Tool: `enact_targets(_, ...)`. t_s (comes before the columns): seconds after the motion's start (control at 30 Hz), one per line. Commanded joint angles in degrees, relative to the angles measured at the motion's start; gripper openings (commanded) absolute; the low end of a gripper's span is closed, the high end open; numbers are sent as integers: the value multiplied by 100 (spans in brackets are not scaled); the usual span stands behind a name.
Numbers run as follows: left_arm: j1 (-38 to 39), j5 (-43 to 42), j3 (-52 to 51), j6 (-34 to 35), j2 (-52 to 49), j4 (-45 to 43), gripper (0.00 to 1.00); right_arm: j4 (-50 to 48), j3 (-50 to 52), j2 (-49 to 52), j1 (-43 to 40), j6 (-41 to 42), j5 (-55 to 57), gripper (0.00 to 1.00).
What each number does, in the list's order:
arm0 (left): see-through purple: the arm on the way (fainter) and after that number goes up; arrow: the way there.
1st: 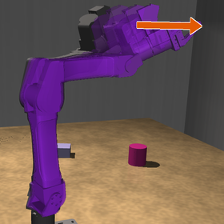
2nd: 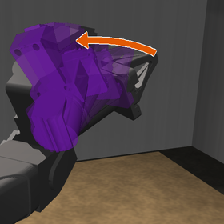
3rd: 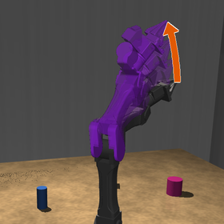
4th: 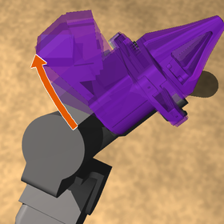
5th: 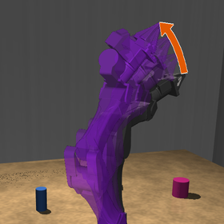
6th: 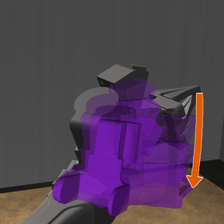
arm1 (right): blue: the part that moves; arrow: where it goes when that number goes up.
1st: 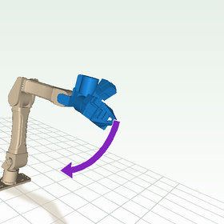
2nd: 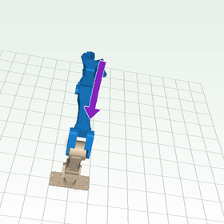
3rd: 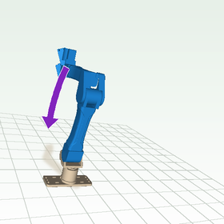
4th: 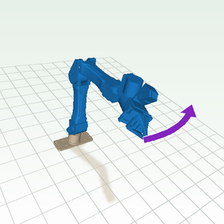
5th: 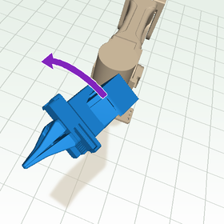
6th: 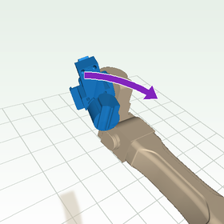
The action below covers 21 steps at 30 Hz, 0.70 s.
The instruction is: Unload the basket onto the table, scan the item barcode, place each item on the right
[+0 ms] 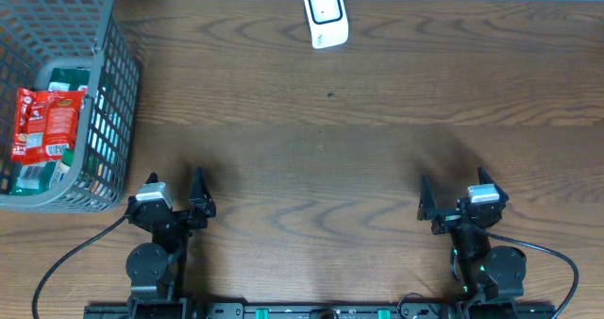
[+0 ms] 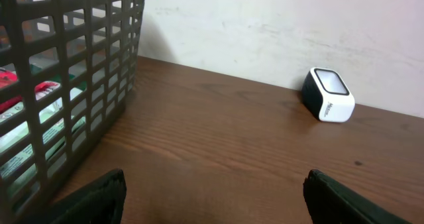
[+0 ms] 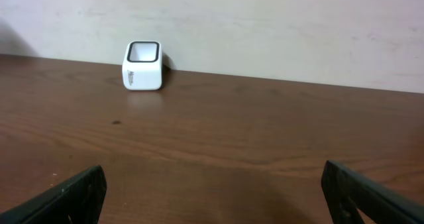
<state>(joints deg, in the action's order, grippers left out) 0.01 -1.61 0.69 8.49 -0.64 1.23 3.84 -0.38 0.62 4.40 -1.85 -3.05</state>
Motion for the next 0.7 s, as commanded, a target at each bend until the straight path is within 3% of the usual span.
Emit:
enact_targets(0.0, -31, 72, -46, -118, 4, 282, 86, 24, 7, -24, 2, 96, 0, 99)
enact_targets(0.23, -31, 70, -46, -92, 4, 87, 86, 24, 7, -24, 2, 96, -2, 99)
enact_targets(0.37, -31, -691, -46, 415, 4, 138, 86, 24, 7, -24, 2, 96, 0, 99)
enact_targets(0.67, -33, -1150, -17, 424, 4, -264, 86, 24, 7, -24, 2, 96, 0, 99)
